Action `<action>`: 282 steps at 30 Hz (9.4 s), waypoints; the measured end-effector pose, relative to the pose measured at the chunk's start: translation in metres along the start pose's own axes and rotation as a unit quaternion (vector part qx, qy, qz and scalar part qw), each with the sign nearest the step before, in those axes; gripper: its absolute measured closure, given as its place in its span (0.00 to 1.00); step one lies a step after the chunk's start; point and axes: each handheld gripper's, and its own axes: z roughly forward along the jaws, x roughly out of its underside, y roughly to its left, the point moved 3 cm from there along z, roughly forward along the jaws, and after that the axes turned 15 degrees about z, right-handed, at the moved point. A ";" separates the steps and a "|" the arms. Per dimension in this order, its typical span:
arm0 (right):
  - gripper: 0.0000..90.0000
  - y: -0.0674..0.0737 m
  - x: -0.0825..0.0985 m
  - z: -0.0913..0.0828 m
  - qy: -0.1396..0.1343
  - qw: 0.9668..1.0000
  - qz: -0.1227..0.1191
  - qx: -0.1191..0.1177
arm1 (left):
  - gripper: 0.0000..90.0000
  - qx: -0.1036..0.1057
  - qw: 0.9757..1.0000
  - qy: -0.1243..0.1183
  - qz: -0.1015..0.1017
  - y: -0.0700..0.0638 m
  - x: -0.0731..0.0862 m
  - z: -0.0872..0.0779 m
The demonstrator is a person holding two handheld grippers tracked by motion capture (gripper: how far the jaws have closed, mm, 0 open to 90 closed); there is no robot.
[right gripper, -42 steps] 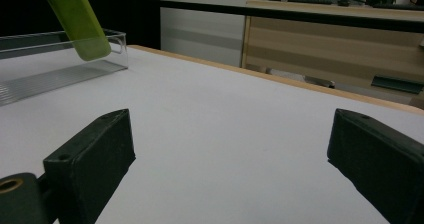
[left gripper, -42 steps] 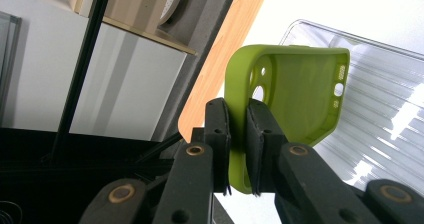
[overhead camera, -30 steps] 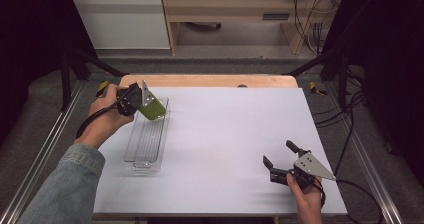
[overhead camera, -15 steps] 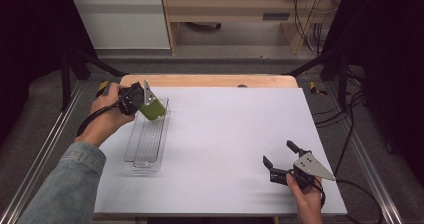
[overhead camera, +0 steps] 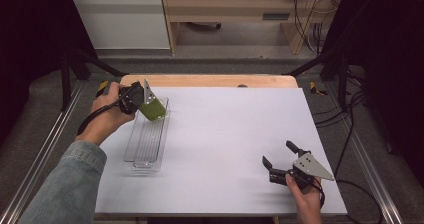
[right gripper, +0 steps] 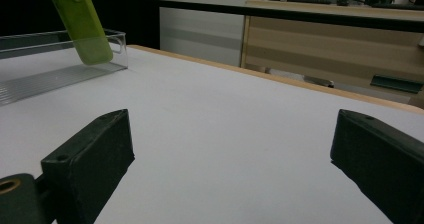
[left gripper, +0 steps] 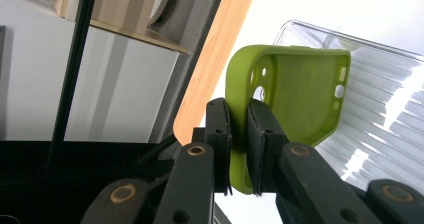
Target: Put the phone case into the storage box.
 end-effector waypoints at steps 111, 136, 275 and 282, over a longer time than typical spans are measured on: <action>0.04 -0.002 0.002 0.000 0.008 1.000 0.008 0.001 | 0.32 -0.066 0.993 -0.057 -0.080 0.019 -0.022 0.031; 0.04 -0.003 0.001 0.001 0.007 1.000 0.012 0.005 | 0.13 -0.042 0.966 -0.125 -0.222 0.008 -0.030 0.019; 0.04 0.001 0.002 0.002 0.016 0.999 0.020 -0.020 | 0.02 -0.027 0.857 -0.342 -0.385 -0.080 -0.025 -0.082; 0.04 0.002 0.003 0.002 0.018 0.999 0.020 -0.021 | 0.02 -0.038 0.852 -0.344 -0.394 -0.083 -0.016 -0.085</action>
